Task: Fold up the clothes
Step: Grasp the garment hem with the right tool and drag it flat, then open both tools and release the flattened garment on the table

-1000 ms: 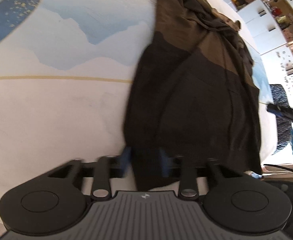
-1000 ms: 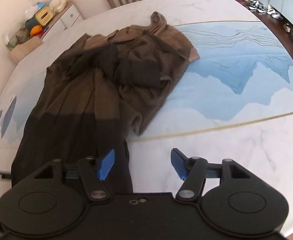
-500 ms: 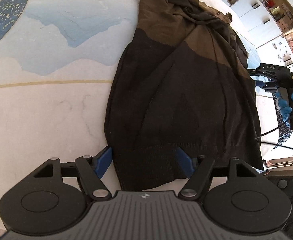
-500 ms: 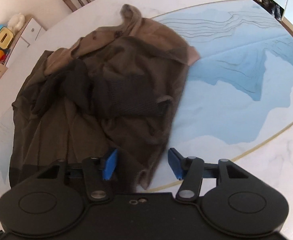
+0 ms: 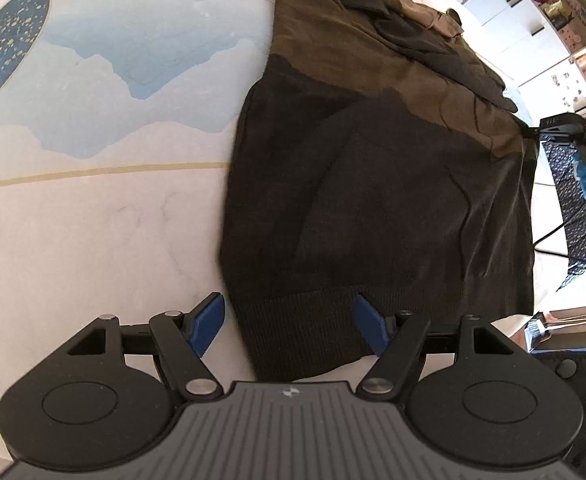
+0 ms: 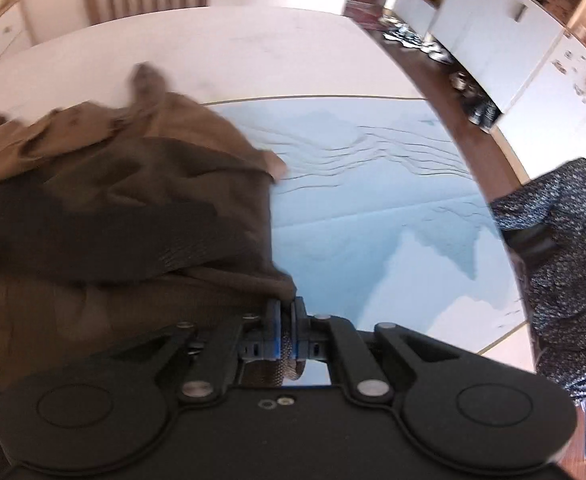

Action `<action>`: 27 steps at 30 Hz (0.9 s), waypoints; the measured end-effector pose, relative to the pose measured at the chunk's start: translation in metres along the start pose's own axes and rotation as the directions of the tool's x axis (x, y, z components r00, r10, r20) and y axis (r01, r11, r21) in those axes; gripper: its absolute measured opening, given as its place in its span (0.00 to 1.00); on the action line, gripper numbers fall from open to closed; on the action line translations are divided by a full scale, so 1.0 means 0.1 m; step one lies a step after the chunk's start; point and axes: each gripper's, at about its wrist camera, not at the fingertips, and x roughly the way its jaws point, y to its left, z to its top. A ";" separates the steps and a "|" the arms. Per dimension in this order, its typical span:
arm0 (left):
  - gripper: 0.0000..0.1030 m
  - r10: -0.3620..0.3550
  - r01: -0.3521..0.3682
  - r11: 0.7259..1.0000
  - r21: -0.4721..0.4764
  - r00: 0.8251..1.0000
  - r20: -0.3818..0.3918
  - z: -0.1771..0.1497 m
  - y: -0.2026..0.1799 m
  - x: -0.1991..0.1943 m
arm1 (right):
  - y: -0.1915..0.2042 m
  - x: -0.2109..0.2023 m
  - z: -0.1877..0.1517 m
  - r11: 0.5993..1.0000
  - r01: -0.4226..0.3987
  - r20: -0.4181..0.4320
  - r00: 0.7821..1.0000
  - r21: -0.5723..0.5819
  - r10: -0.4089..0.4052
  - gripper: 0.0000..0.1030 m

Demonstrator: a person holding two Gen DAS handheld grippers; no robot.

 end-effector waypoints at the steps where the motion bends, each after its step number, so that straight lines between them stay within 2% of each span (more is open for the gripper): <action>1: 0.70 0.005 -0.005 1.000 0.007 1.000 -0.005 0.01 -0.01 0.01 | -0.06 0.02 0.01 1.000 -0.026 -0.006 1.000 0.011 0.026 1.00; 6: 0.70 0.024 -0.024 0.999 0.023 1.000 0.010 0.12 0.01 -0.03 | -0.18 -0.22 -0.21 0.985 -0.175 -0.040 0.984 0.000 0.175 1.00; 9: 0.70 -0.004 0.003 1.000 0.015 0.997 0.076 0.26 0.02 -0.12 | -0.19 -0.50 -0.51 0.966 -0.258 -0.062 0.965 -0.028 0.256 1.00; 12: 0.70 -0.039 0.037 0.999 0.016 0.989 0.142 0.42 -0.01 -0.17 | -0.05 -0.72 -0.86 0.946 -0.312 -0.108 0.947 -0.089 0.302 1.00; 14: 0.70 -0.067 0.066 0.998 0.017 0.985 0.157 0.51 -0.06 -0.12 | 0.04 -0.82 -1.11 0.930 -0.347 -0.153 0.932 -0.119 0.328 1.00; 16: 0.70 -0.098 0.096 0.995 0.017 0.981 0.166 0.60 -0.10 -0.05 | 0.10 -0.90 -1.38 0.918 -0.354 -0.181 0.929 -0.177 0.323 1.00; 20: 0.70 -0.132 0.130 0.991 0.023 0.978 0.158 0.74 -0.21 0.14 | 0.15 -1.03 -1.83 0.896 -0.319 -0.201 0.943 -0.308 0.267 1.00; 23: 0.70 -0.105 0.101 0.994 0.043 0.986 0.126 0.75 -0.29 0.30 | 0.12 -1.00 -2.00 0.897 -0.316 -0.242 0.938 -0.307 0.248 1.00; 27: 0.71 -0.099 0.091 0.994 0.064 0.987 0.124 0.73 -0.33 0.33 | 0.19 -1.00 -2.05 0.904 -0.321 -0.222 0.938 -0.282 0.265 1.00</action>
